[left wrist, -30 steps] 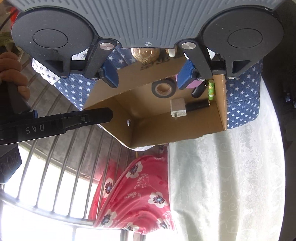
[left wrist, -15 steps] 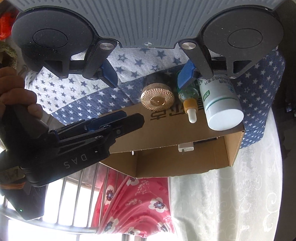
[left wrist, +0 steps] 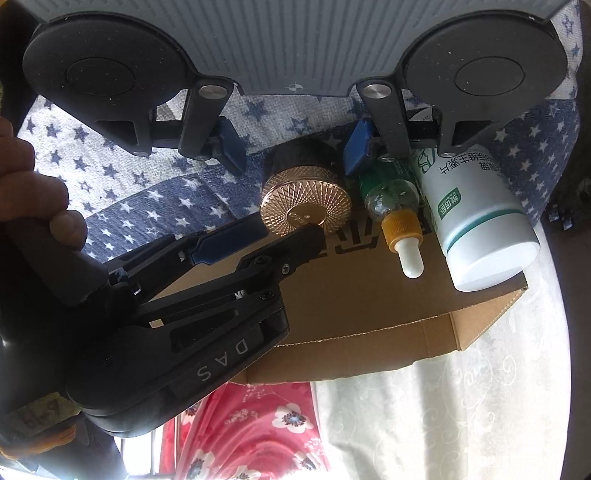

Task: Organize rigid objects
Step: 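Move the right gripper down to the rose-gold lidded jar, then close the right gripper around the rose-gold jar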

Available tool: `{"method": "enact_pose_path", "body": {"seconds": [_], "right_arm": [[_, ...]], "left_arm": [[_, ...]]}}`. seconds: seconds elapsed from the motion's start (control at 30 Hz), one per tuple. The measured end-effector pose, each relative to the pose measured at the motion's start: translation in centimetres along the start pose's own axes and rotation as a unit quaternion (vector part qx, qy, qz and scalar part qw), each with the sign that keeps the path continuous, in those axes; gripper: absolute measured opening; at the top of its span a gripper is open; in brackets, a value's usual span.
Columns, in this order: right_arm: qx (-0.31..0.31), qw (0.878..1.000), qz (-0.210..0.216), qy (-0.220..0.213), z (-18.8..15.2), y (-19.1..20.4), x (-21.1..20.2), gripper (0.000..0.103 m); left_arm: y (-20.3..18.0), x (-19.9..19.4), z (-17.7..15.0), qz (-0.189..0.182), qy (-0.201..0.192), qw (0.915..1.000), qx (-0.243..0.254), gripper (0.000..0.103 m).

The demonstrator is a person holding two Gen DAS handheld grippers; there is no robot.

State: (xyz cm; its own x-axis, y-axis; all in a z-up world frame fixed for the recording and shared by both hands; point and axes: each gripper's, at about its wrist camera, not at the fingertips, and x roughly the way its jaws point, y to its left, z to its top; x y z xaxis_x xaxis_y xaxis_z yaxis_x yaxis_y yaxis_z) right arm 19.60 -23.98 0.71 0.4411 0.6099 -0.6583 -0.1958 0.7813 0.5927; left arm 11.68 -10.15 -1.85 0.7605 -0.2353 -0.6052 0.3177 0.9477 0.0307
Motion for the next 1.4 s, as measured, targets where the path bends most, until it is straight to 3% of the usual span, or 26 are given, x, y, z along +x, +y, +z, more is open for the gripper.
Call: {"method": "enact_pose_path", "body": {"seconds": [0.27, 0.47, 0.73, 1.4], "right_arm": [[0.024, 1.000, 0.012, 0.001, -0.2, -1.2, 0.6, 0.038], [0.027, 1.000, 0.007, -0.004, -0.5, -1.4, 0.0, 0.035], [0.032, 0.999, -0.013, -0.011, -1.4, -1.6, -1.9, 0.035], [0.058, 0.998, -0.006, -0.007, -1.2, -2.3, -1.5, 0.036]], "left_arm": [[0.6, 0.7, 0.1, 0.006, 0.014, 0.9996, -0.025, 0.048], [0.4, 0.1, 0.2, 0.005, 0.012, 0.9997, -0.022, 0.047], [-0.4, -1.3, 0.5, -0.028, 0.017, 0.9994, -0.011, 0.047], [-0.3, -0.6, 1.9, -0.021, 0.032, 0.9992, -0.011, 0.053]]}}
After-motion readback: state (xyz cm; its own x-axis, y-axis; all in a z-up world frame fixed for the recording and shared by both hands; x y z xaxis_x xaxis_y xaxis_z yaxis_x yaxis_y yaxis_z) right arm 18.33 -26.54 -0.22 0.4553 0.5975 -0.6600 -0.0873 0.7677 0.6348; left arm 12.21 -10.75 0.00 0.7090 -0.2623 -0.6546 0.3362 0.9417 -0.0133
